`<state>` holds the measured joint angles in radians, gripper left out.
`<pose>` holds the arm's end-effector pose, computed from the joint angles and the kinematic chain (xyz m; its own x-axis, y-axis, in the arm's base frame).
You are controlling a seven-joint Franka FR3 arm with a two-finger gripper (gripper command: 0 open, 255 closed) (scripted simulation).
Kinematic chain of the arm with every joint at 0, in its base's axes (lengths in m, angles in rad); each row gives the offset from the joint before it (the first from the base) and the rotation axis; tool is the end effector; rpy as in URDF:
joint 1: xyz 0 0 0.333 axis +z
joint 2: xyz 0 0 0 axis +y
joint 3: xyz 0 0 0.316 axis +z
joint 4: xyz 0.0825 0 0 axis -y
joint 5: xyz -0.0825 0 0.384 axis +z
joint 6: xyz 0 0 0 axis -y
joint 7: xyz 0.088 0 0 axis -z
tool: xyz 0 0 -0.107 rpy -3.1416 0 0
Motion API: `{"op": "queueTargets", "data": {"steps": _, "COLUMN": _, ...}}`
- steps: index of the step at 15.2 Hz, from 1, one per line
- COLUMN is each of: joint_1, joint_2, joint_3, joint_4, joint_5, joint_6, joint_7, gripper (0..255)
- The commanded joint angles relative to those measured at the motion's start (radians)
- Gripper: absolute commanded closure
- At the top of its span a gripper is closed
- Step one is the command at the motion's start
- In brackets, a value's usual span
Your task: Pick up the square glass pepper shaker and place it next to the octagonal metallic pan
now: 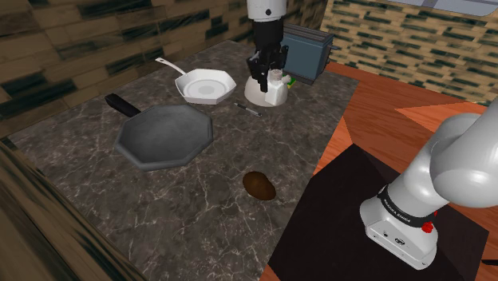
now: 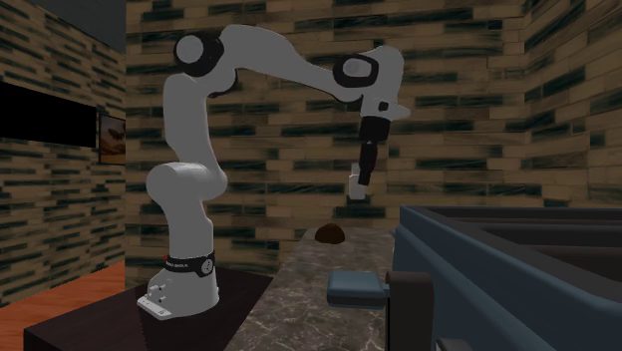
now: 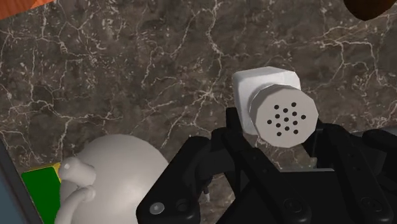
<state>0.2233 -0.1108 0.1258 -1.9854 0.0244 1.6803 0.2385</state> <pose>0.4721 0.1764 0.4976 0.9768 0.0978 -0.1906 0.1067 -0.9936 0.0367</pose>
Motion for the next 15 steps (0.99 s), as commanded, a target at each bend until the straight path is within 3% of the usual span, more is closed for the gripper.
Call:
{"op": "queueTargets", "data": {"steps": 1, "joint_1": 0.022, "joint_2": 0.014, "joint_3": 0.027, "joint_4": 0.010, "joint_5": 0.011, "joint_6": 0.005, "joint_7": 0.048, "gripper": 255}}
{"op": "queueTargets", "data": {"steps": 15, "joint_1": 0.188, "joint_2": 0.267, "joint_3": 0.188, "joint_4": 0.309, "joint_5": 0.009, "joint_6": -0.033, "joint_7": 0.380, "gripper": 255}}
